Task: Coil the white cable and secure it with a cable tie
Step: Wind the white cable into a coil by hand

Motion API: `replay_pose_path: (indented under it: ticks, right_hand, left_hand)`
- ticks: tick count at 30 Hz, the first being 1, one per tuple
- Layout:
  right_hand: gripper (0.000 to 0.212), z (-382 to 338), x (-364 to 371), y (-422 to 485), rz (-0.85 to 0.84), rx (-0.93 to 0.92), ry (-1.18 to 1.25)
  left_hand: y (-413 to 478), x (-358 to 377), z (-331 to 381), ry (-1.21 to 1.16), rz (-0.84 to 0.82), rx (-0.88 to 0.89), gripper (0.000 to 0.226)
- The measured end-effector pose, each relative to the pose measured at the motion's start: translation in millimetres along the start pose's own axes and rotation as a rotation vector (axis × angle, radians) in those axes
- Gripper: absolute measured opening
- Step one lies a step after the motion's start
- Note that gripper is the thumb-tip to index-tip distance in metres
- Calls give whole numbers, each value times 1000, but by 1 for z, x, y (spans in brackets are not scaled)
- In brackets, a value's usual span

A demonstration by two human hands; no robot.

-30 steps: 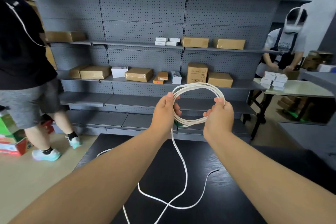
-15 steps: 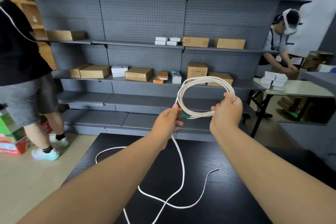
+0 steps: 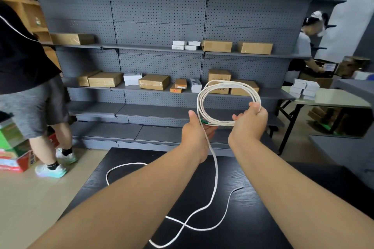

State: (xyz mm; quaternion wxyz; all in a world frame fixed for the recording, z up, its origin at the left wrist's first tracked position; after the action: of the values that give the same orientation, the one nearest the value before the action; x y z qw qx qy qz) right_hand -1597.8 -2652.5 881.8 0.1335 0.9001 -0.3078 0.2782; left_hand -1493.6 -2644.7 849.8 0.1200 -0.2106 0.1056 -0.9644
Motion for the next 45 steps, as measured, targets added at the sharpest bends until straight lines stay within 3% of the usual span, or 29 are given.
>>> replay_pose_path:
  ticks: [3, 7, 15, 19, 24, 28, 34, 40, 45]
  right_hand:
    - [23, 2, 1, -2, 15, 18, 6]
    - [31, 4, 1, -8, 40, 51, -8]
    - [23, 12, 3, -21, -37, 146, 7]
    - [25, 19, -1, -9, -214, 243, -25]
    - [51, 7, -2, 12, -437, 133, -355]
    - [45, -10, 4, 15, -681, -16, -585]
    - [33, -14, 10, 10, -929, 60, -716]
    - [31, -12, 10, 8, -938, -105, -882]
    - [29, -13, 9, 12, -819, -247, -808]
  left_hand:
    - [-1, 5, 5, -82, -39, 5, 49]
    - [-3, 11, 9, -30, -67, 74, 32]
    - [1, 4, 23, 129, 45, 299, 23]
    - [9, -7, 41, 406, 114, 467, 25]
    - [6, -17, 61, 977, -36, 614, 28]
    - [2, -16, 65, 1286, -191, 680, 30]
    - [7, -13, 64, 1515, -277, 734, 26]
    - [10, -10, 60, 1514, -296, 700, 25]
    - [7, -15, 50, 1079, -354, 541, 20]
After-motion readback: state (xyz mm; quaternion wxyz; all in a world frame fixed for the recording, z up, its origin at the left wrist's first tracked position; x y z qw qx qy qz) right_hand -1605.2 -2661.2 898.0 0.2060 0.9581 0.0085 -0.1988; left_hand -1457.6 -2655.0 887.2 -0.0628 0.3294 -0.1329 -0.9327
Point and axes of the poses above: each hand's wrist, its own y-axis towards the middle knuckle, its own x-axis out of the palm, z = x × y, the point moved 3 cm from there along y, towards the middle knuckle, and after that the axes turned 12 degrees about y, right-handed, at the moved point
